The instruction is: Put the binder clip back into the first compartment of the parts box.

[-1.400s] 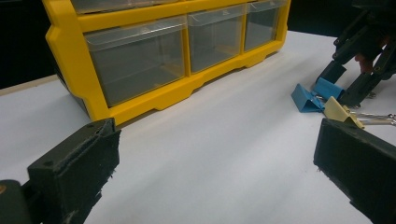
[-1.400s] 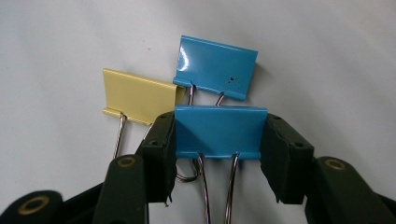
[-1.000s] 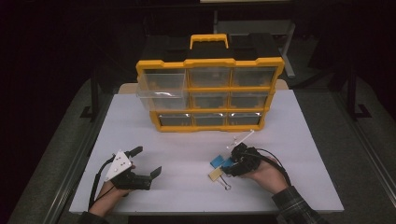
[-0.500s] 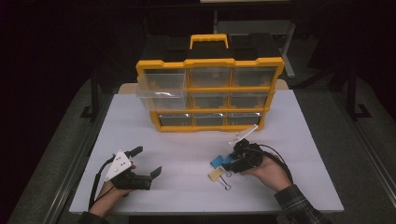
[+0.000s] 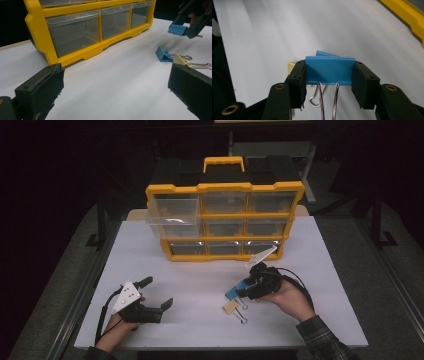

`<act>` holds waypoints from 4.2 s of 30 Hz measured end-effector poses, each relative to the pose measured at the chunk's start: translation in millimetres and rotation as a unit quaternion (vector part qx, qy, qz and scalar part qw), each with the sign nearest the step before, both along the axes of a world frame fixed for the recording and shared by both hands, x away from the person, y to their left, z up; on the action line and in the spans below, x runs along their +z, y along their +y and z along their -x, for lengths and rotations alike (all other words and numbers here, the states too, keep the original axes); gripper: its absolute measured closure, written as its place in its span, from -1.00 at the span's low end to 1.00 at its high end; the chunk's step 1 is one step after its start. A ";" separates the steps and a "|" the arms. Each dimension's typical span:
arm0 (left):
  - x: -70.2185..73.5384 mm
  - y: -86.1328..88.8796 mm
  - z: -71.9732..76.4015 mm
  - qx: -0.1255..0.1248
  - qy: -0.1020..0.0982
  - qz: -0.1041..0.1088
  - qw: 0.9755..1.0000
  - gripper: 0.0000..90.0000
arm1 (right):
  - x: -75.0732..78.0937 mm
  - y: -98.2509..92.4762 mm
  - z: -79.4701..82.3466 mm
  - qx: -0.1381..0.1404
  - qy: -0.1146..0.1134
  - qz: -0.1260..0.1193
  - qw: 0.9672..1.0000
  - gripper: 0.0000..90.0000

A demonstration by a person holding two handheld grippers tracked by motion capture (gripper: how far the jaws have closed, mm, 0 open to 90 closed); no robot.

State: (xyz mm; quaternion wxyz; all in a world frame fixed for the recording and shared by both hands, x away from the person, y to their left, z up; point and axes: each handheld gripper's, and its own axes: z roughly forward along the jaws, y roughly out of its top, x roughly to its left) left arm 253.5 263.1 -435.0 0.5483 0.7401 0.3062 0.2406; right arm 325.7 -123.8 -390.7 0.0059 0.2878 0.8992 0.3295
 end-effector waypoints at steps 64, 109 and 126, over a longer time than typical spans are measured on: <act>0.8 1.5 -2.3 -0.006 0.002 0.005 1.000 -1.00 | 129.8 31.3 -43.4 0.066 -0.071 -0.060 0.993 0.09; 0.6 0.5 -1.8 -0.006 0.011 0.008 1.000 -1.00 | 225.4 59.8 -69.2 0.073 -0.087 -0.094 0.989 0.09; 1.0 1.2 -2.2 -0.007 0.007 0.010 1.000 -1.00 | 250.9 89.5 -84.3 0.093 -0.097 -0.110 0.985 0.09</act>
